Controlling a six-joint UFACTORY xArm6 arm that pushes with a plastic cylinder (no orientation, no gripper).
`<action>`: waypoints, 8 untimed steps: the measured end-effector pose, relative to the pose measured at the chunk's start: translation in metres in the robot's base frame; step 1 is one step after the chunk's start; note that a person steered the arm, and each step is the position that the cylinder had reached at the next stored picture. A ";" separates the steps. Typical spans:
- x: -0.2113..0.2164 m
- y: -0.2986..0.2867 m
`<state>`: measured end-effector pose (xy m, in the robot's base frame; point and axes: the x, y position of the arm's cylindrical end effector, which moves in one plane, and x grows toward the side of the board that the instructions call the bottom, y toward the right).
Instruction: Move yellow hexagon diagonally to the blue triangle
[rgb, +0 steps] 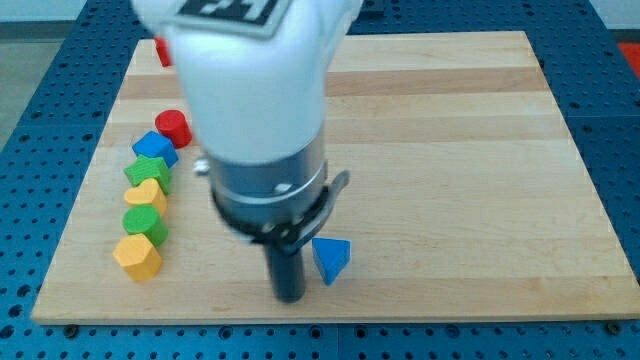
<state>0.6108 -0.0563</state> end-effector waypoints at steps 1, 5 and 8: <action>0.008 -0.034; -0.035 -0.199; -0.038 -0.151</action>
<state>0.5732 -0.2075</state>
